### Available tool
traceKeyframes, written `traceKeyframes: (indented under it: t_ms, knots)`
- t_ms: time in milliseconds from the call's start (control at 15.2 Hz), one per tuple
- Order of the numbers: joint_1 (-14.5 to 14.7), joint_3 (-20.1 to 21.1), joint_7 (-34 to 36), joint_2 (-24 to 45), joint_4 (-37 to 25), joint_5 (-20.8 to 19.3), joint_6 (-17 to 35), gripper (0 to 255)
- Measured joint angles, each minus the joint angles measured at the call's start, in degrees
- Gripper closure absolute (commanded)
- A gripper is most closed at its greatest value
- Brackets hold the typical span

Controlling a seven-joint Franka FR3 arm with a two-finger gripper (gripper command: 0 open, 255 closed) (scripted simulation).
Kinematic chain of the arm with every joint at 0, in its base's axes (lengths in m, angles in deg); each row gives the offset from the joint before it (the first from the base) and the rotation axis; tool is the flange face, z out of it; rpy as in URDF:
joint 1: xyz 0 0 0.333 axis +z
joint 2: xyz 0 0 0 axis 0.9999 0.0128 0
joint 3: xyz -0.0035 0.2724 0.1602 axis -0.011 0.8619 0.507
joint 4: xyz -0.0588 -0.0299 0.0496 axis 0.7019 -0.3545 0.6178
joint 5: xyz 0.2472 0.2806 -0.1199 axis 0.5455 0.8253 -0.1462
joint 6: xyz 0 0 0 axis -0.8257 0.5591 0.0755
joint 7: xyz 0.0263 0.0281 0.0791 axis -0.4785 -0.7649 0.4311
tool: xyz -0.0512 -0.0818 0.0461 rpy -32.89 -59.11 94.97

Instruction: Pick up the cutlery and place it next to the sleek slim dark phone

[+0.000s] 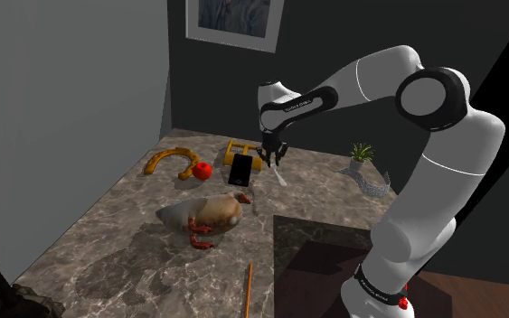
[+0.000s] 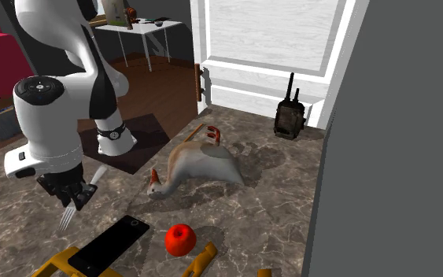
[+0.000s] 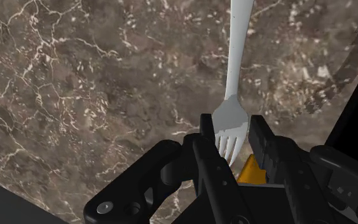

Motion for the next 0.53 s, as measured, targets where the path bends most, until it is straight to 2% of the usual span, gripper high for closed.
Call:
traceKeyframes:
  t_ms: [528]
  knots:
    - [0.0,-0.2,2.0,3.0,2.7,-1.7,5.4,255]
